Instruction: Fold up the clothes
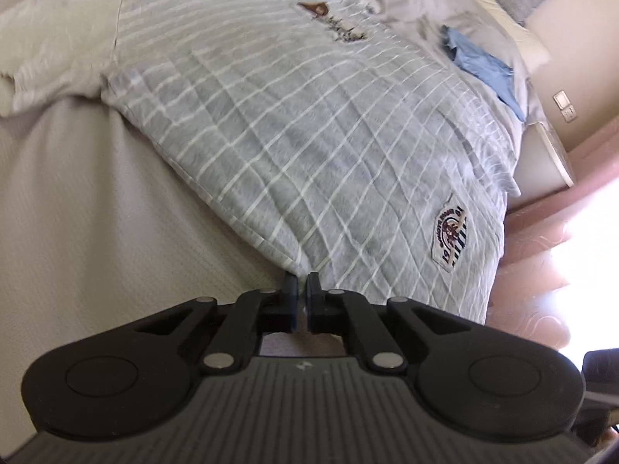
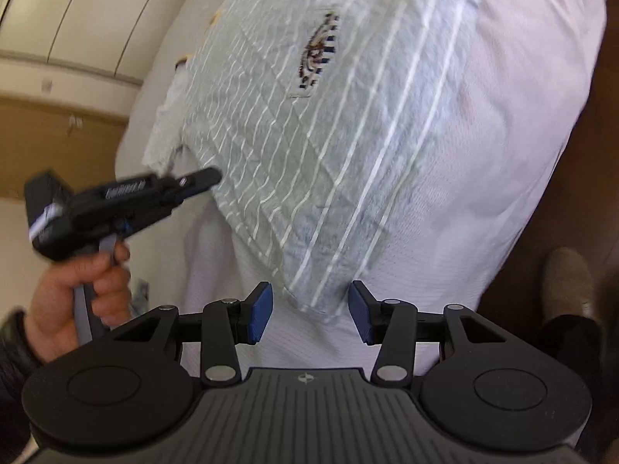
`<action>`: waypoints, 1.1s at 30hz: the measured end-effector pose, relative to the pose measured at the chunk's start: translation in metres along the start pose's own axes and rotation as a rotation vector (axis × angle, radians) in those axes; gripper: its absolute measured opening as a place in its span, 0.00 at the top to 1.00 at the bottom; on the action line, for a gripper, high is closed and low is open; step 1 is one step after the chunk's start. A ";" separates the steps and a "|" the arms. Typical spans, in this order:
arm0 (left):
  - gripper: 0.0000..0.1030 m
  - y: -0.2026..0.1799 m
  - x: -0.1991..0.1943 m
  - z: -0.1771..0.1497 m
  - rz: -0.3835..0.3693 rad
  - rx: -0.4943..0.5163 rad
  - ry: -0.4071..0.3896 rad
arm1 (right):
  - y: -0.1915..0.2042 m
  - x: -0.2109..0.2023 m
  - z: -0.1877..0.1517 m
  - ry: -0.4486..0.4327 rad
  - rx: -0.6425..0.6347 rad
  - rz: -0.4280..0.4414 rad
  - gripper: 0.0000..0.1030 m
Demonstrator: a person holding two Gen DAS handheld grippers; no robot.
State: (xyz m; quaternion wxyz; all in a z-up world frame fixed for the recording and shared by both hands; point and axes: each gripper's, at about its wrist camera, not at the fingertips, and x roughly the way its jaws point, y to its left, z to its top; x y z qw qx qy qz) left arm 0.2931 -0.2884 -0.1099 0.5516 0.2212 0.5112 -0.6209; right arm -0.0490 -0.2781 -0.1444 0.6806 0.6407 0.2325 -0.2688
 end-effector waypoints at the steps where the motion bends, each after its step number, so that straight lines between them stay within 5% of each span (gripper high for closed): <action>1: 0.99 0.001 -0.002 -0.002 -0.004 0.003 -0.003 | -0.003 0.002 -0.002 -0.009 0.030 0.007 0.57; 2: 0.99 0.003 -0.004 -0.004 -0.008 0.006 -0.007 | -0.006 0.004 -0.003 -0.014 0.054 0.012 0.62; 4: 1.00 0.004 -0.007 -0.008 -0.012 0.011 -0.012 | -0.012 0.006 -0.005 -0.022 0.098 0.020 0.91; 6: 1.00 0.001 -0.005 -0.008 -0.004 0.025 -0.001 | -0.010 0.003 -0.007 -0.018 0.090 0.001 1.00; 15: 1.00 0.001 -0.009 -0.015 0.078 0.062 0.045 | 0.011 -0.001 -0.014 0.056 -0.028 -0.130 0.99; 18: 0.97 0.000 -0.024 -0.020 0.101 0.075 0.027 | 0.029 -0.007 -0.004 0.045 -0.107 -0.149 0.89; 21: 0.97 -0.003 -0.035 -0.031 0.103 0.077 0.016 | 0.048 -0.009 -0.001 0.035 -0.276 -0.209 0.67; 25: 0.95 -0.004 -0.038 -0.050 0.077 0.058 0.032 | 0.068 0.004 -0.001 0.040 -0.443 -0.182 0.67; 31: 0.90 0.002 -0.055 -0.056 0.089 0.069 0.022 | 0.062 0.039 -0.002 0.164 -0.332 -0.238 0.67; 33: 0.85 0.011 -0.069 -0.049 0.103 0.055 -0.004 | 0.080 0.033 -0.008 0.164 -0.422 -0.268 0.67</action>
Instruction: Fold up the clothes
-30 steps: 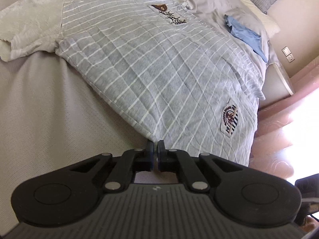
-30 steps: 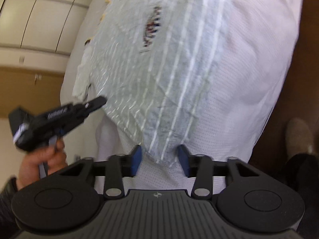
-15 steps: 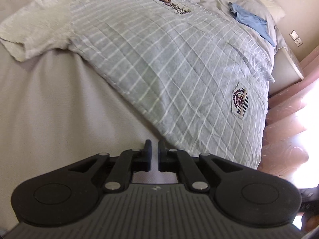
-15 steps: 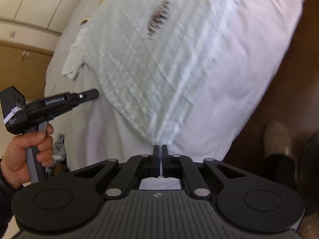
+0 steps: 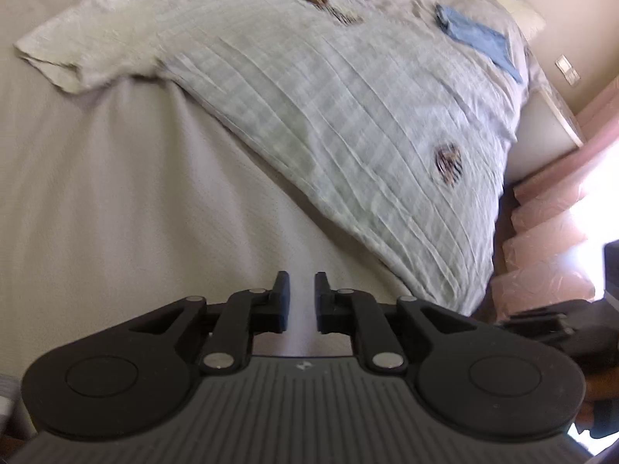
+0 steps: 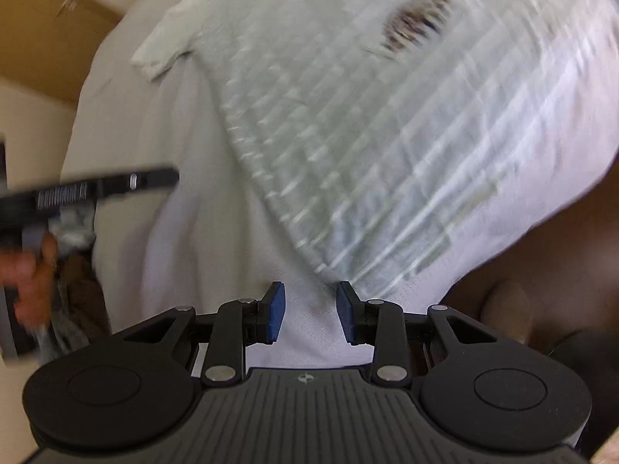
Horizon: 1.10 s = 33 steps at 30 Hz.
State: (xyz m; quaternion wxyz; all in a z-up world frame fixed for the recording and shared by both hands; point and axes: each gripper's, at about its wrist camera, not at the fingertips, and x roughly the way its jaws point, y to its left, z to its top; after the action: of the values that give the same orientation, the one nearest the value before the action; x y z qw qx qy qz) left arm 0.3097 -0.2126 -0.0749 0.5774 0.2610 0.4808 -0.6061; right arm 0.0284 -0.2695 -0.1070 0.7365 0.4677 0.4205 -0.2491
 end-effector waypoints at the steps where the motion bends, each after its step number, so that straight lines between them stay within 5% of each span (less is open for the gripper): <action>1: 0.82 0.009 -0.008 0.006 0.012 -0.019 -0.019 | 0.011 -0.005 0.002 -0.009 -0.050 -0.021 0.67; 8: 0.75 0.094 -0.047 0.058 0.150 -0.170 -0.150 | 0.088 -0.028 0.051 -0.115 -0.424 -0.097 0.59; 18: 0.70 0.204 -0.045 0.139 0.301 -0.344 -0.217 | 0.178 0.050 0.138 -0.192 -0.984 -0.154 0.57; 25: 0.68 0.266 -0.007 0.182 0.309 -0.382 -0.216 | 0.210 0.105 0.162 -0.189 -1.190 -0.161 0.53; 33: 0.71 0.309 0.040 0.197 0.170 -0.346 -0.187 | 0.233 0.157 0.186 -0.204 -1.210 -0.265 0.42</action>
State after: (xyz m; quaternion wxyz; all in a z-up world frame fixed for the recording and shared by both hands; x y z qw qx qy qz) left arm 0.6430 -0.3644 -0.1176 0.7045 0.1403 0.4984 -0.4854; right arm 0.3598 -0.3304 -0.0900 0.8701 -0.1141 0.4690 -0.0996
